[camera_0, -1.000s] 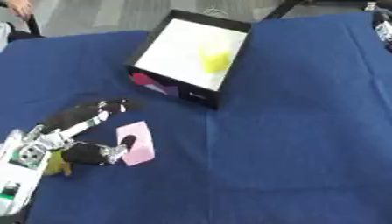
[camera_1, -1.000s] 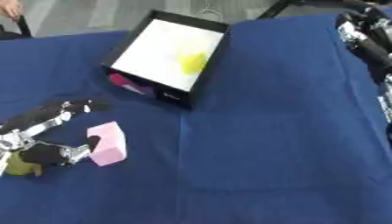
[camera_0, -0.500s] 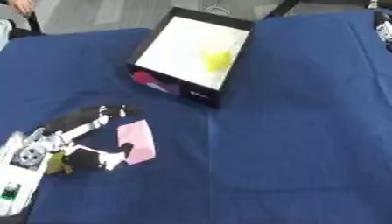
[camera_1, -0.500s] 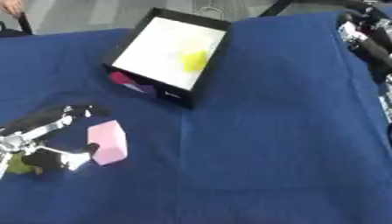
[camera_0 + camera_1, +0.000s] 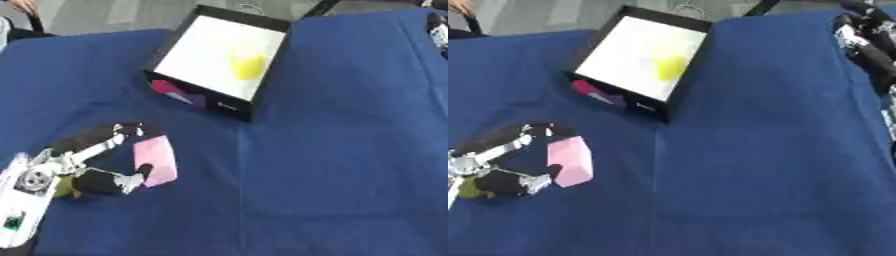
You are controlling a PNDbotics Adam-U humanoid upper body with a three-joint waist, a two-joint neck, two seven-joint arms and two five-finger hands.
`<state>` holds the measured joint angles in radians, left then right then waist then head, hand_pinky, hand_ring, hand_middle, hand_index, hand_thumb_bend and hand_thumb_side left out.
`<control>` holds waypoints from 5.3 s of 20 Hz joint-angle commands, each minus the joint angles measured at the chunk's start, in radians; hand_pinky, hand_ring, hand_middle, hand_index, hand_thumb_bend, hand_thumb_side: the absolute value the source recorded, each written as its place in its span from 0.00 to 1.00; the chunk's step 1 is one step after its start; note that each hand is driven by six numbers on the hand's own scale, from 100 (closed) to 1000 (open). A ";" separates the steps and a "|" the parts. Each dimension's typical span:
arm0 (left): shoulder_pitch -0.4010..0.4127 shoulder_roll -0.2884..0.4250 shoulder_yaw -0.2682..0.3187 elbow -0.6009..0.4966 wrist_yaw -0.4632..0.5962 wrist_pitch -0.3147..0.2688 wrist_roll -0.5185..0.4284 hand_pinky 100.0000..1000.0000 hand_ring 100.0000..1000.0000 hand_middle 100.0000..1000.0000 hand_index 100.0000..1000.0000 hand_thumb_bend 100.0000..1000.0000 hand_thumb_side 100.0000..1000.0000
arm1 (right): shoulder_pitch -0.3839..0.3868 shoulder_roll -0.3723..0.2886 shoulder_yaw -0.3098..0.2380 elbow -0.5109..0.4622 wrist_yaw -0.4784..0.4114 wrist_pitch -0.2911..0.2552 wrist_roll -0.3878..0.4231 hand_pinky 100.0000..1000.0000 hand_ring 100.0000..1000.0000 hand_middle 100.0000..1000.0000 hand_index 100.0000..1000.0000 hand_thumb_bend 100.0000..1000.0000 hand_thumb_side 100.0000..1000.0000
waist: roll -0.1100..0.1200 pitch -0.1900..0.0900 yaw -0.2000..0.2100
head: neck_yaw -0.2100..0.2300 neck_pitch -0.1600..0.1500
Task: Pick up objects on the table and place them in the box.
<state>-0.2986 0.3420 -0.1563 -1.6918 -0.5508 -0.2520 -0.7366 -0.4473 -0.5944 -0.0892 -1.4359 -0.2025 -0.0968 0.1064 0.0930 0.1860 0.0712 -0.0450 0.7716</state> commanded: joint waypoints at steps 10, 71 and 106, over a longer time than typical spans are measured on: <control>-0.002 0.004 0.019 0.003 -0.033 0.003 0.040 1.00 0.92 0.86 0.97 0.00 0.55 | -0.022 -0.038 -0.012 -0.004 0.008 -0.012 0.005 1.00 1.00 1.00 0.88 0.00 0.41 | -0.025 0.017 -0.002 | 0.016 -0.002; 0.023 -0.007 -0.003 0.134 -0.067 0.013 -0.041 0.84 0.75 0.83 0.94 0.00 0.40 | -0.032 -0.039 -0.028 -0.016 -0.010 -0.013 0.007 1.00 1.00 1.00 0.88 0.00 0.41 | -0.024 0.045 -0.012 | 0.037 -0.002; 0.054 0.034 0.004 0.064 -0.012 0.029 0.189 0.39 0.22 0.54 0.81 0.00 0.00 | -0.028 -0.034 -0.029 -0.017 -0.007 -0.004 0.008 1.00 1.00 1.00 0.88 0.00 0.41 | -0.017 0.041 -0.016 | 0.031 -0.002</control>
<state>-0.2568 0.3343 -0.1515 -1.6348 -0.5598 -0.2263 -0.5500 -0.4655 -0.5977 -0.1055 -1.4337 -0.2068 -0.1021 0.1162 0.0837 0.2225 0.0550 -0.0120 0.7716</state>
